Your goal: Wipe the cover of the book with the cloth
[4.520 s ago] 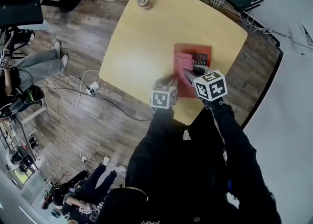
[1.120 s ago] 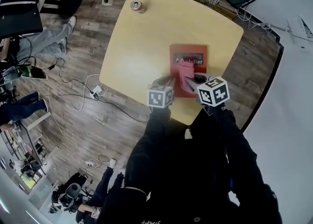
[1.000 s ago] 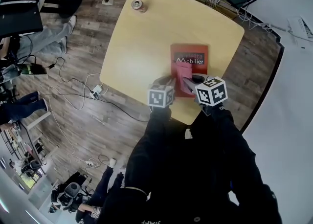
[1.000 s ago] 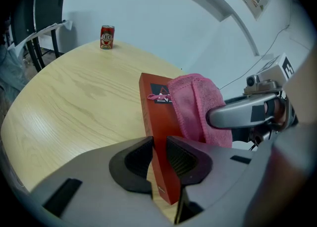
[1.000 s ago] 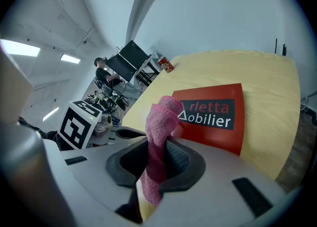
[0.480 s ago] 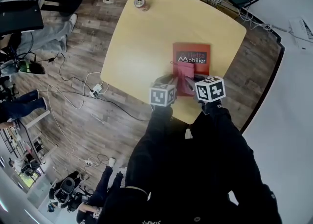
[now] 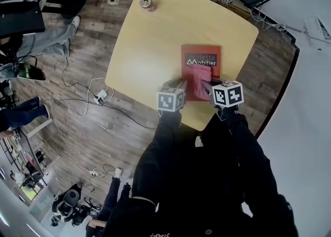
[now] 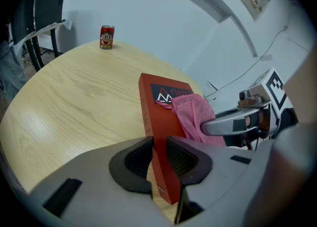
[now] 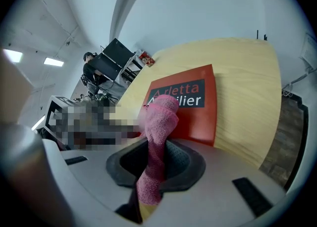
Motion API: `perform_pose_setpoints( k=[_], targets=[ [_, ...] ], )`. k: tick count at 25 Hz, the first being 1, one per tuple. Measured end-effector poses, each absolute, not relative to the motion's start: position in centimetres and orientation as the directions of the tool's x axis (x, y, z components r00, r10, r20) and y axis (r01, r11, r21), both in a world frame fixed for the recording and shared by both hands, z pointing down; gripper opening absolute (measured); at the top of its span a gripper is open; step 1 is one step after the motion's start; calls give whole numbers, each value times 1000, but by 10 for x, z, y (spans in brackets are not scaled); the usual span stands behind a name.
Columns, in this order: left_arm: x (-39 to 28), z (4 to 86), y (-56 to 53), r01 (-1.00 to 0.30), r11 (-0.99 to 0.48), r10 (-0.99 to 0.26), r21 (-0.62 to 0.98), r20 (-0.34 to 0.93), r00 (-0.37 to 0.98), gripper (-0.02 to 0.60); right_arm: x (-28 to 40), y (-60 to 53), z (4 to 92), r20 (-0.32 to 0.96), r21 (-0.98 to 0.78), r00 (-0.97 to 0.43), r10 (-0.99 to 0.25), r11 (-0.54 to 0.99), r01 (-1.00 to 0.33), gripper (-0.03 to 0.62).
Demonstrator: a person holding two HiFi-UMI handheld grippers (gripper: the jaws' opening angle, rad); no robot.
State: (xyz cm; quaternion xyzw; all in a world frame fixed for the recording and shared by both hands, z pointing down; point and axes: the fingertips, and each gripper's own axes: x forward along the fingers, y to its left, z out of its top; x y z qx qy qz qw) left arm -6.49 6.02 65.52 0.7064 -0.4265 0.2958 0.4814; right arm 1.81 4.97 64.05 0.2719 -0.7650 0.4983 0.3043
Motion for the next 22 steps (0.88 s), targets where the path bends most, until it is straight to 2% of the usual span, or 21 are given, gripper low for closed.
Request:
perform_pose_setpoints(
  k=[22],
  targets=[
    [-64, 656, 61, -887, -181, -319, 424, 828, 461, 106, 74, 45, 639, 750, -570, -641, -161, 334, -751, 78]
  ],
)
